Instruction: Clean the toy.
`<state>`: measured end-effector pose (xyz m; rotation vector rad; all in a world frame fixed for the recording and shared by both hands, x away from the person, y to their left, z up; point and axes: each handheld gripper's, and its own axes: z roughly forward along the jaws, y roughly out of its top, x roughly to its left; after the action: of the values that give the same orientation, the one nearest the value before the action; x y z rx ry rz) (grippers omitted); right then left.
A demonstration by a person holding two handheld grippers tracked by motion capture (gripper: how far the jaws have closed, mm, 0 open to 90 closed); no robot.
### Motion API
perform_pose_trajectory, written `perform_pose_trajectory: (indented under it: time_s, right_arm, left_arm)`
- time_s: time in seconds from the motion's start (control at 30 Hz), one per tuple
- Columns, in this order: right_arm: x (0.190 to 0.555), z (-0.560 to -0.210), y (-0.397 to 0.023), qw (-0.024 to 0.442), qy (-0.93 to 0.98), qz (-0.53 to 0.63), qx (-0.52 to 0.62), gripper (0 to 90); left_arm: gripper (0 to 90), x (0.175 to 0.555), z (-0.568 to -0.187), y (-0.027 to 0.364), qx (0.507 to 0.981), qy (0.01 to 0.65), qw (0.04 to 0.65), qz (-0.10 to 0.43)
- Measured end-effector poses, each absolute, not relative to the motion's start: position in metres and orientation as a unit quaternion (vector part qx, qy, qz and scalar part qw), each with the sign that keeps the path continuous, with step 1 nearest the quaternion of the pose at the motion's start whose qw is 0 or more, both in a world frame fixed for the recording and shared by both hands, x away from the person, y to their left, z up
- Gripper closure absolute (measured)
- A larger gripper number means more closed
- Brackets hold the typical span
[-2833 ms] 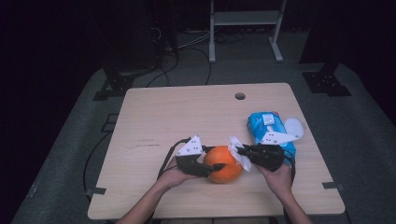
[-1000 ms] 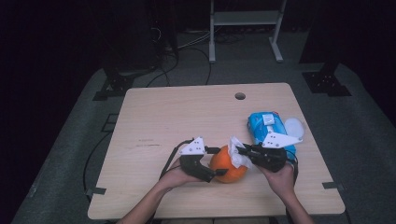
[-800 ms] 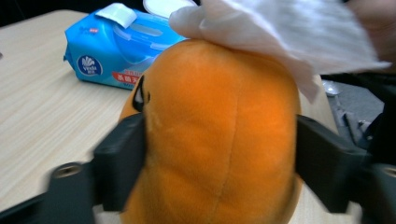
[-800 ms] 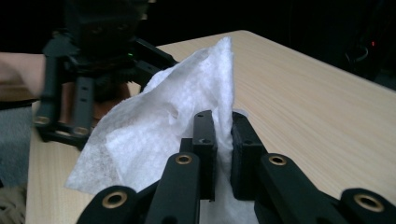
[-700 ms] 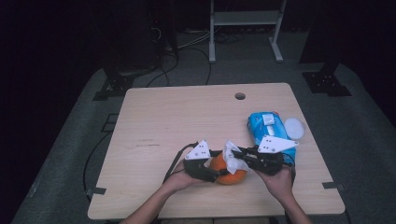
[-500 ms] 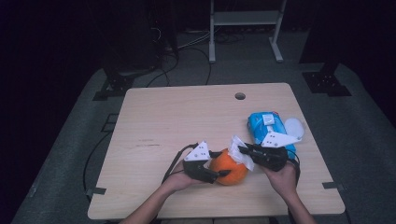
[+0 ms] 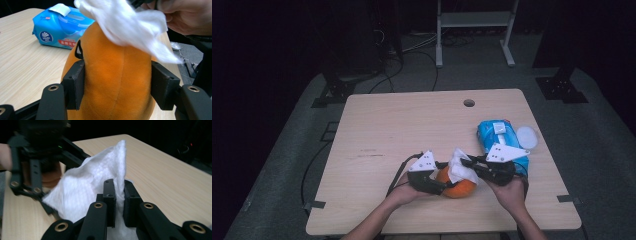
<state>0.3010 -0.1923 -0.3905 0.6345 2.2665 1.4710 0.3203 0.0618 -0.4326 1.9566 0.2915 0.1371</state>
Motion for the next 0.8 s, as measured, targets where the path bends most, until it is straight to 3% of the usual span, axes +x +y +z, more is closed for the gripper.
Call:
perform_pose_trajectory:
  time_s: [0.2, 0.33, 0.47, 0.8]
  right_arm:
    - [0.299, -0.396, -0.207, 0.178, 0.798, 0.522, 0.244, 81.9]
    - [0.291, -0.389, -0.193, 0.171, 0.799, 0.536, 0.21, 81.8]
    - [0.29, -0.384, -0.176, 0.198, 0.815, 0.511, 0.189, 81.9]
    - [0.294, -0.39, -0.202, 0.197, 0.8, 0.516, 0.235, 81.9]
  left_arm:
    - [36.9, 0.322, -0.432, 0.064, 0.824, 0.13, 0.549, 0.059]
    - [37.0, 0.319, -0.433, 0.059, 0.824, 0.125, 0.55, 0.055]
    - [37.4, 0.313, -0.433, 0.055, 0.83, 0.113, 0.543, 0.064]
    - [38.9, 0.319, -0.43, 0.06, 0.82, 0.126, 0.555, 0.059]
